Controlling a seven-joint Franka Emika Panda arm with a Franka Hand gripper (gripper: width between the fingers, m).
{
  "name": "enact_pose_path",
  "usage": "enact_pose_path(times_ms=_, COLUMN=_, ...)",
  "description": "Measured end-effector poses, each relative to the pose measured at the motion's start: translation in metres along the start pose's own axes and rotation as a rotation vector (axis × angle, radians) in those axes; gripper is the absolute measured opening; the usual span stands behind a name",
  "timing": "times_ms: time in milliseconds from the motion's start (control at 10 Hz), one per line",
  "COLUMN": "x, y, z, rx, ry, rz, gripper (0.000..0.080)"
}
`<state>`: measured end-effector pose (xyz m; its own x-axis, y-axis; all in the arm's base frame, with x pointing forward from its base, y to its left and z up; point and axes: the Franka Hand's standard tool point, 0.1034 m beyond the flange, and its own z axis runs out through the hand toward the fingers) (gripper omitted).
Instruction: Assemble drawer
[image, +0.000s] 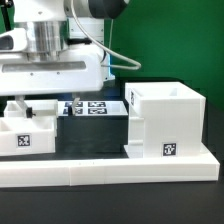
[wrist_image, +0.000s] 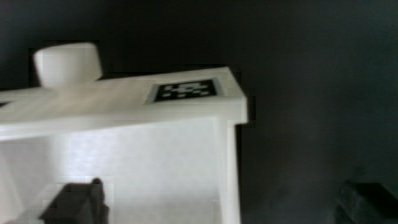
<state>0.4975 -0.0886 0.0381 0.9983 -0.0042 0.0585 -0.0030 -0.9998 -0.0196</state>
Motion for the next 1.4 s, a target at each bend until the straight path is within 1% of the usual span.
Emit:
enact_pose_path(times_ms=100, x=0.001, y=-0.002, z=0.004, rx=-0.008, ry=0.007, rz=-0.011, gripper=0.0648)
enact_pose_path(times_ms=300, x=0.002, y=-0.005, z=0.008, rx=-0.016, ry=0.015, rz=-0.028, gripper=0.0648)
enact_pose_path(times_ms=500, x=-0.004, y=0.001, z=0.019, rx=-0.037, ry=0.021, rz=-0.037, gripper=0.0648)
enact_pose_path(times_ms=700, x=-0.010, y=0.003, z=0.027, rx=-0.052, ry=0.026, rz=-0.039, gripper=0.0648)
enact_pose_path(times_ms=900, x=-0.012, y=-0.001, z=0.030, rx=-0.056, ry=0.033, rz=-0.048, gripper=0.0648)
enact_pose_path(times_ms=1100, x=-0.010, y=-0.002, z=0.031, rx=-0.061, ry=0.043, rz=-0.052, gripper=0.0648)
enact_pose_path(times_ms=1200, x=-0.010, y=-0.002, z=0.030, rx=-0.061, ry=0.043, rz=-0.051, gripper=0.0554)
enact_pose_path(times_ms=1300, x=-0.010, y=-0.002, z=0.030, rx=-0.061, ry=0.043, rz=-0.050, gripper=0.0419)
enact_pose_path(times_ms=1400, x=-0.010, y=-0.002, z=0.030, rx=-0.061, ry=0.043, rz=-0.050, gripper=0.0419)
